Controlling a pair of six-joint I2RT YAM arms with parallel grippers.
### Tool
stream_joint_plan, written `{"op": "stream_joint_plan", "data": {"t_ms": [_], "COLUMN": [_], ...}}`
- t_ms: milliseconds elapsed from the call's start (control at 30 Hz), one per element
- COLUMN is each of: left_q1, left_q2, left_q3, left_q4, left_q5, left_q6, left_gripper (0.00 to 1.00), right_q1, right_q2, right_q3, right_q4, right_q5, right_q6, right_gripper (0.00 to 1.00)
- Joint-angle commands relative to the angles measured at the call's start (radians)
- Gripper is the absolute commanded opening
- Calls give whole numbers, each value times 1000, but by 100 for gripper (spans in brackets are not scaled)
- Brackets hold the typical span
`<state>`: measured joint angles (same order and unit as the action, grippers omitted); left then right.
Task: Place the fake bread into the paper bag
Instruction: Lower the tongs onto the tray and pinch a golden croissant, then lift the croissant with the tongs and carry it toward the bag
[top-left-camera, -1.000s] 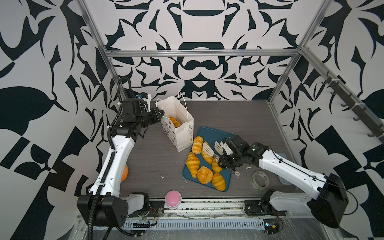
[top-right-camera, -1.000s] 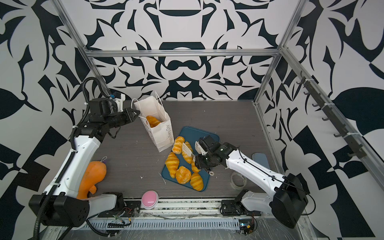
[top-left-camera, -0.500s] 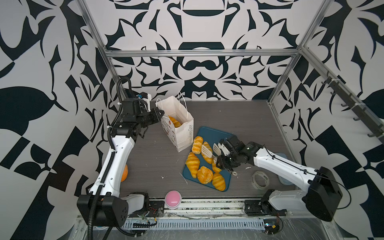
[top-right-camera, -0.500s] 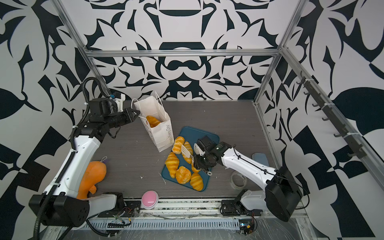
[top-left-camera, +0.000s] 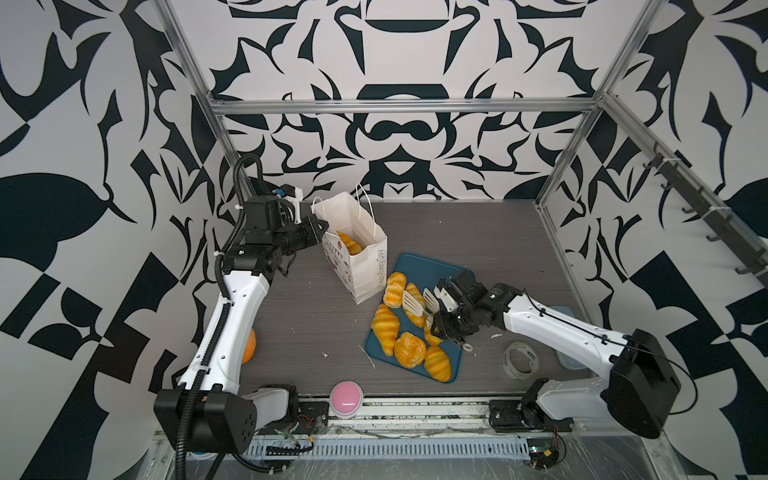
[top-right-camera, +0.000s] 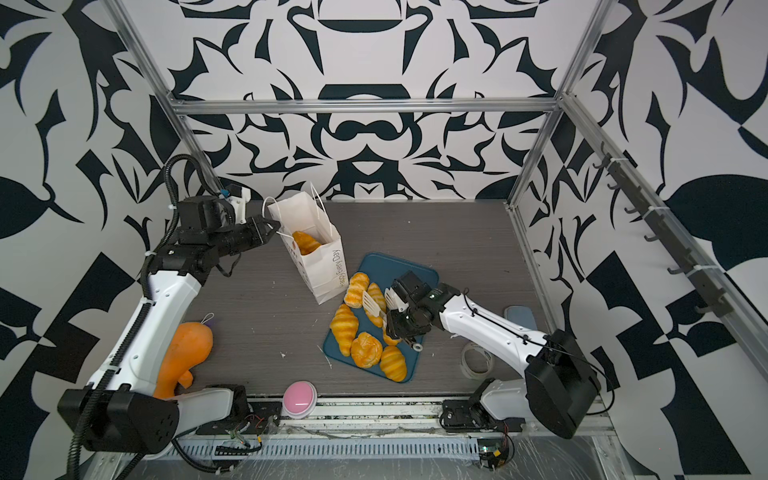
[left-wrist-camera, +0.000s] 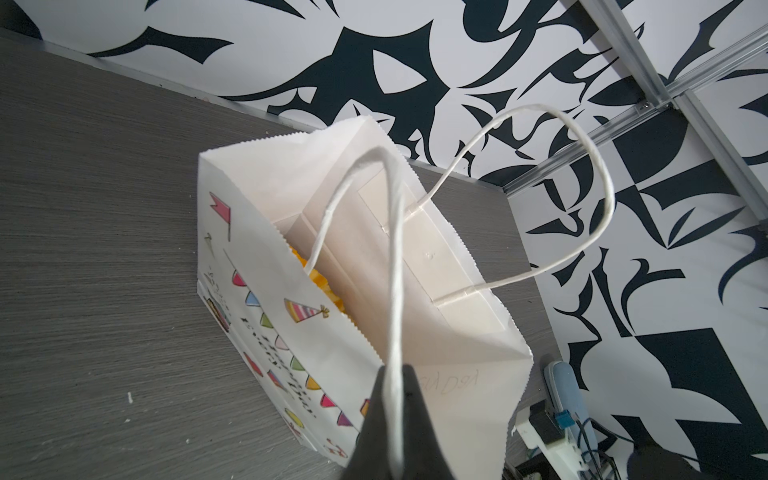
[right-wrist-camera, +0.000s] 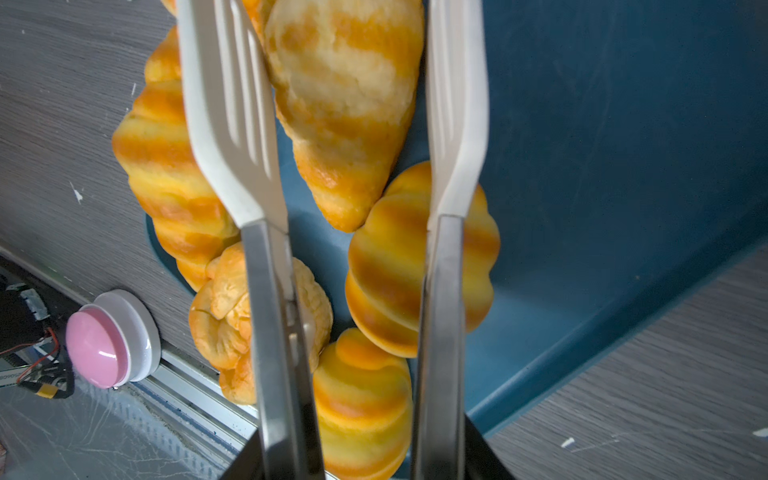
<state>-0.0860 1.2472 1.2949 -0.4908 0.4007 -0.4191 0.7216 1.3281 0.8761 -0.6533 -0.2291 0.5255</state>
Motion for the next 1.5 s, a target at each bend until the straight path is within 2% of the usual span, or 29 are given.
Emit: {"op": "stream_joint_plan", "data": {"t_ms": [0, 300, 800, 1467], "left_q1": [3, 4, 5, 4], "left_q2": [6, 6, 4, 3], "left_q3": [-18, -18, -19, -19], "left_q4": [5, 5, 5, 8], "left_q5": [6, 6, 6, 11], "left_q6": [-1, 0, -1, -4], "left_gripper": [0, 0, 0, 0], "right_q1": [1, 1, -28, -101], "right_q2": [-17, -33, -140, -198], "right_q3": [-3, 6, 84, 254], "right_q4": [15, 11, -87, -160], "right_q5": [-7, 13, 92, 109], "right_q6": [-2, -4, -53, -157], "right_gripper": [47, 35, 32, 24]}}
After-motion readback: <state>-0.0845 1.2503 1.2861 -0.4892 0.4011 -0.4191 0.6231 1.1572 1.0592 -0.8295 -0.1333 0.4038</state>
